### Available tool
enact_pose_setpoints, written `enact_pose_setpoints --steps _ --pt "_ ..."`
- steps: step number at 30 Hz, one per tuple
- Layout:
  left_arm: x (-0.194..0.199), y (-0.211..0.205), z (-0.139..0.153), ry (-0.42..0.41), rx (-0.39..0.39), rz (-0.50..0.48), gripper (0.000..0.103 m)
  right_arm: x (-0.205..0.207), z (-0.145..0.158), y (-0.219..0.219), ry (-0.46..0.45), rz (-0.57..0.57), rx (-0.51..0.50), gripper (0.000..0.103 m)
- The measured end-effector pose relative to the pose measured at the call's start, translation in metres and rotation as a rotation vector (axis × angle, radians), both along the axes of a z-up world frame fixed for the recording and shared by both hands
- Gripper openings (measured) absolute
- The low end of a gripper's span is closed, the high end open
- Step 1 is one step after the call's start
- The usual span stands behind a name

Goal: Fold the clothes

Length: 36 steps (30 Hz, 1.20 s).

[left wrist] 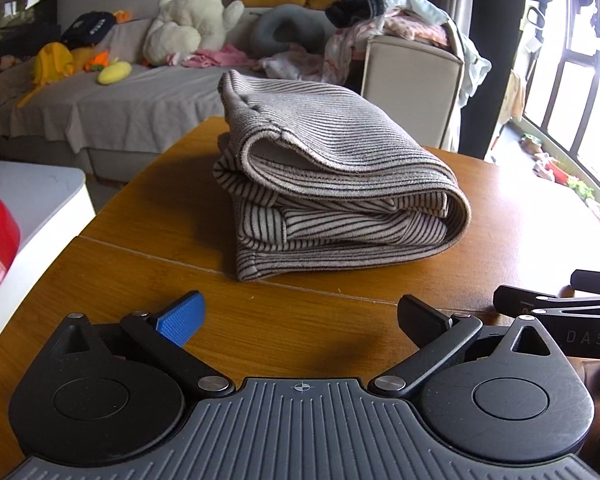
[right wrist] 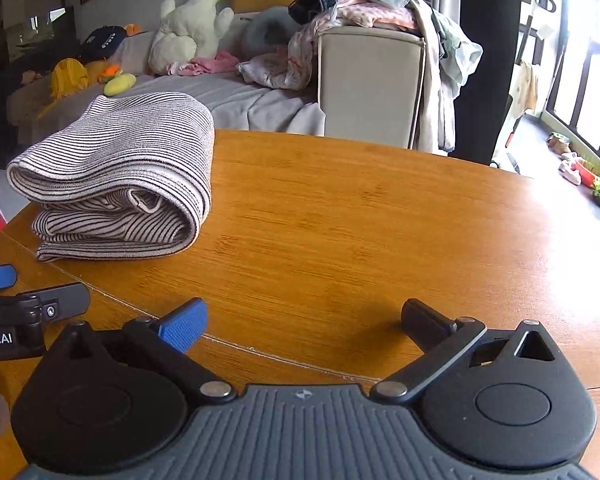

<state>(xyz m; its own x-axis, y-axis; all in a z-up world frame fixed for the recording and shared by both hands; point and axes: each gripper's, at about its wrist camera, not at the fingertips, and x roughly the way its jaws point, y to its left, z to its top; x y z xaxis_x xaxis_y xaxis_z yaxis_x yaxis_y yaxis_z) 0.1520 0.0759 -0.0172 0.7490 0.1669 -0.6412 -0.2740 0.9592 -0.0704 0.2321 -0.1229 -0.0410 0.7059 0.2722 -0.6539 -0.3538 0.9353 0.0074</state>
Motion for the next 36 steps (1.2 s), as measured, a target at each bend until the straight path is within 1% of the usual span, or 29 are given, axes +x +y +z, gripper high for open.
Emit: enact_pose_setpoints --steps 8,36 --pt "-0.0004 0.0021 -0.0008 -0.009 -0.012 0.0 0.103 -0.0018 -0.0002 0.0012 0.0 0.0 0.0 0.103" --pt "-0.0003 0.002 -0.0012 -0.01 -0.013 0.0 0.103 -0.0016 -0.0007 0.0017 0.0 -0.001 0.001 0.103"
